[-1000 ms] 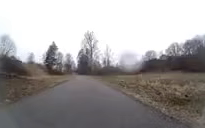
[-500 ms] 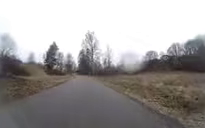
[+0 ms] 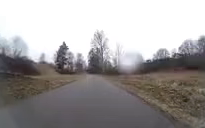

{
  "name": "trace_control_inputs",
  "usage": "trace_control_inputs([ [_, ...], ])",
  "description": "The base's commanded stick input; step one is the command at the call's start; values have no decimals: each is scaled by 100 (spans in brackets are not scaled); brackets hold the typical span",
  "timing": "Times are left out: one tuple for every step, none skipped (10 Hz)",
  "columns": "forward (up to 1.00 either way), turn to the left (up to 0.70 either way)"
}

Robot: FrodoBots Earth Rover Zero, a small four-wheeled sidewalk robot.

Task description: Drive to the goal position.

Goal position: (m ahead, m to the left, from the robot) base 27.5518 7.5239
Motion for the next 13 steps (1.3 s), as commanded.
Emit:
trace_control_inputs([
  [70, 8],
  [70, 0],
  [70, 0],
  [70, 0],
  [70, 0],
  [70, 0],
  [70, 0],
  [70, 13],
  [70, 28],
  [70, 24],
  [70, 2],
  [70, 0],
  [70, 0],
])
